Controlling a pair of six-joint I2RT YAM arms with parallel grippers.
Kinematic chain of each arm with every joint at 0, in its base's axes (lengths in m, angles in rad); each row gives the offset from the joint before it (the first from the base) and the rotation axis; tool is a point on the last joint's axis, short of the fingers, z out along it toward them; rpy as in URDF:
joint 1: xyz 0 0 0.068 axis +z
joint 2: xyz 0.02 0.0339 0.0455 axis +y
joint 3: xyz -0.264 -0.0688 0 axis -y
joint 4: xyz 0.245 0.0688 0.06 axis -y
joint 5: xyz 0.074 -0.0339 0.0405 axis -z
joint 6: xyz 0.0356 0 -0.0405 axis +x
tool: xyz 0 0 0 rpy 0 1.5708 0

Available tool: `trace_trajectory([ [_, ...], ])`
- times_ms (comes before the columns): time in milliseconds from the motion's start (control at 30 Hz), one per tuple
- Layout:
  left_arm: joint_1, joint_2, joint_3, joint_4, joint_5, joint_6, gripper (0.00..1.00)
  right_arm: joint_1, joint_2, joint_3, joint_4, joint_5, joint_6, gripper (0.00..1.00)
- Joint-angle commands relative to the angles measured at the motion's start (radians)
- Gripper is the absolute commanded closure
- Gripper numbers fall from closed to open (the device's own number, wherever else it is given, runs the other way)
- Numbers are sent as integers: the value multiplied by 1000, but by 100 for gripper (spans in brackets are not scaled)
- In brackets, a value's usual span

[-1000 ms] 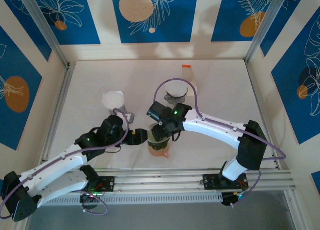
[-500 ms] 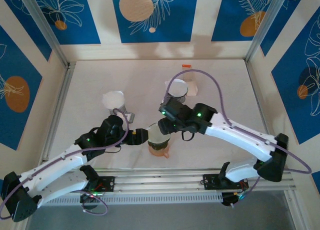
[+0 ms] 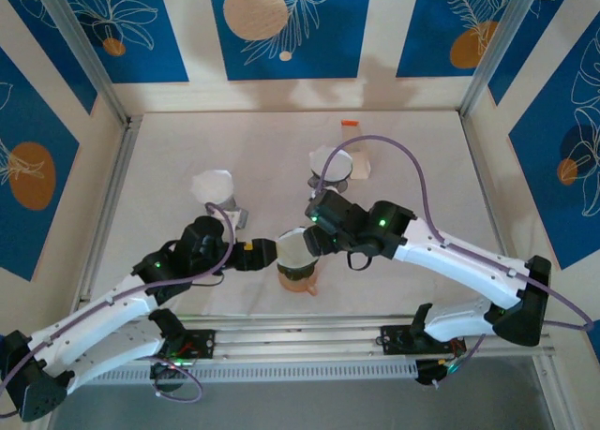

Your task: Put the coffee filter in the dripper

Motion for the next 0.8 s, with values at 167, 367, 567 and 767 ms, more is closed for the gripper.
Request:
trace_trajectory([
  [167, 27, 24, -1, -11, -30, -3, 9, 38, 16, -59, -8, -19, 55, 38],
  [367, 49, 23, 66, 4, 12, 43, 7, 43, 13, -58, 4, -15, 57, 38],
  [567, 68, 177, 233, -79, 49, 212, 9, 40, 18, -34, 8, -19, 47, 38],
  [767, 82, 280, 269, -94, 144, 271, 17, 40, 4, -45, 0, -17, 56, 38],
])
